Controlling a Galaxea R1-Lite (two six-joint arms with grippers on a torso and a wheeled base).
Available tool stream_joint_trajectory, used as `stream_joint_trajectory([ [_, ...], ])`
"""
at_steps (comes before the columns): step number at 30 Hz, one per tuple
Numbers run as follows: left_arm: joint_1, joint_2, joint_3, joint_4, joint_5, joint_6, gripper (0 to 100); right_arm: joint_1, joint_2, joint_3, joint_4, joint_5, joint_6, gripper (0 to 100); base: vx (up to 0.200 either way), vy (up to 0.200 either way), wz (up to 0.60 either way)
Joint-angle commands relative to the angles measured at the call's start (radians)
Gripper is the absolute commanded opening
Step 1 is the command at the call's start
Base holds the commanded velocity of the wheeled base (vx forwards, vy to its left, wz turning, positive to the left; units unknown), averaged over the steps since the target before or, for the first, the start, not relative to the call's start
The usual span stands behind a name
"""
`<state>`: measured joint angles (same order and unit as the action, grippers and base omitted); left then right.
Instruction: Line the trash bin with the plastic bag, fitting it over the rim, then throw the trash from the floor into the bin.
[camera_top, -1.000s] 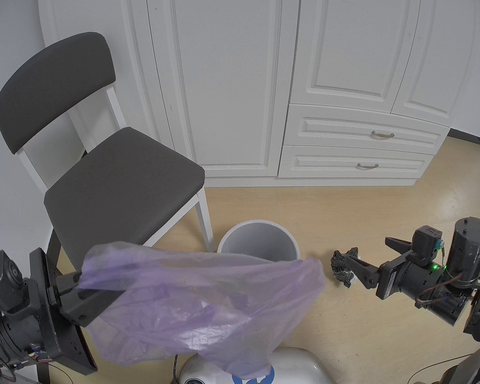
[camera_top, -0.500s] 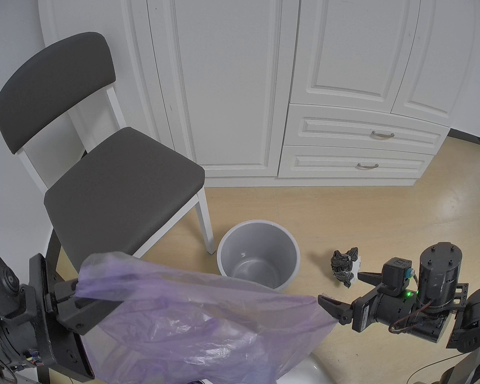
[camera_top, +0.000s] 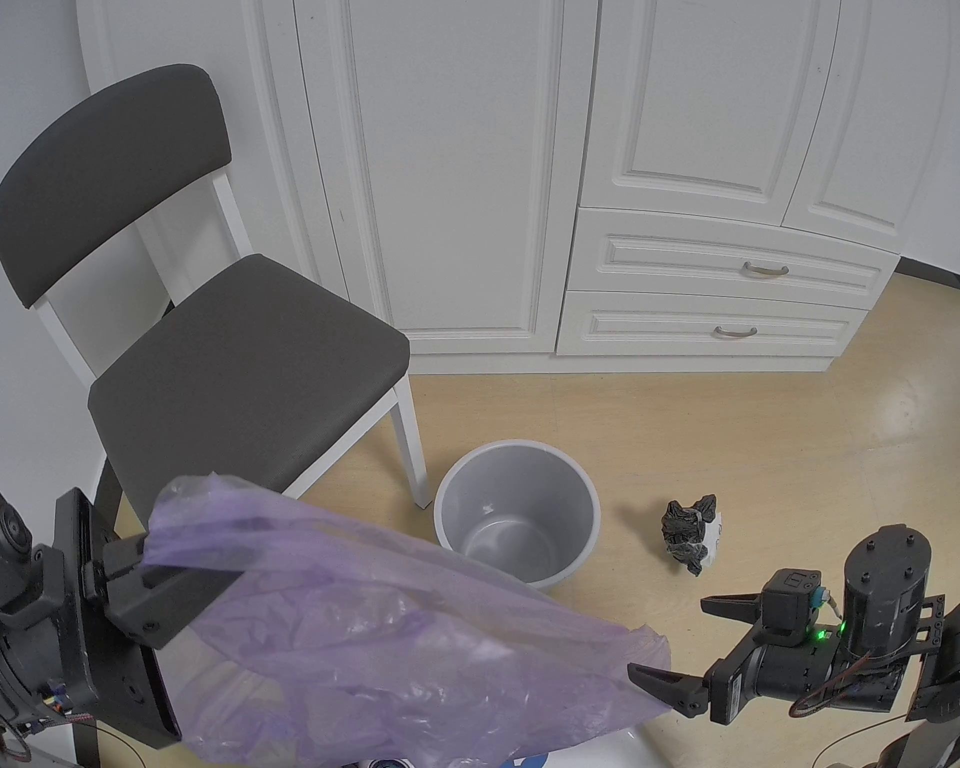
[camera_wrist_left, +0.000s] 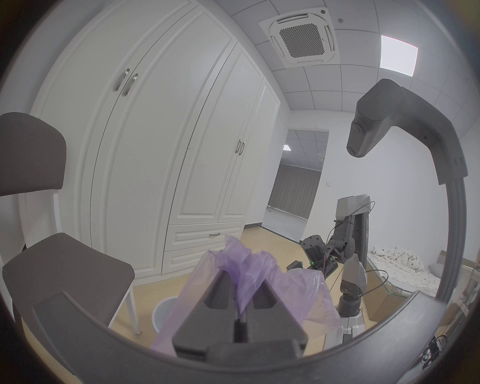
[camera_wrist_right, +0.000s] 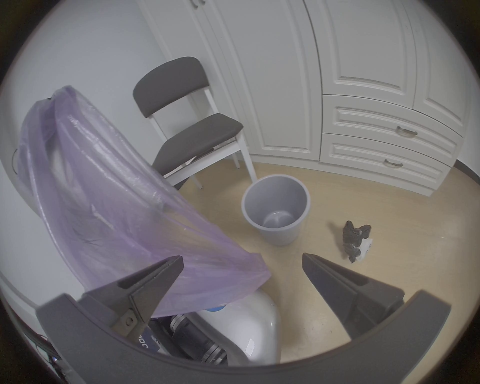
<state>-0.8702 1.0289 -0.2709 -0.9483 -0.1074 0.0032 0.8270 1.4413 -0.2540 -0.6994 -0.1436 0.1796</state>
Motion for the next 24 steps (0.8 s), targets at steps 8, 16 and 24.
stream_joint_trajectory([
  [8,0.002,0.005,-0.018,-0.026,0.000,-0.034,0,0.035,-0.028,0.016,0.001,0.018,0.000,100,0.000,0.000,0.00],
  [16,-0.046,0.002,-0.002,-0.102,-0.001,-0.088,0,0.038,0.022,0.018,-0.012,0.039,0.009,100,0.000,0.000,0.00],
  [24,-0.084,-0.006,0.044,-0.179,-0.074,-0.120,0,0.032,0.048,0.001,-0.015,0.038,0.017,100,0.000,0.000,0.00],
])
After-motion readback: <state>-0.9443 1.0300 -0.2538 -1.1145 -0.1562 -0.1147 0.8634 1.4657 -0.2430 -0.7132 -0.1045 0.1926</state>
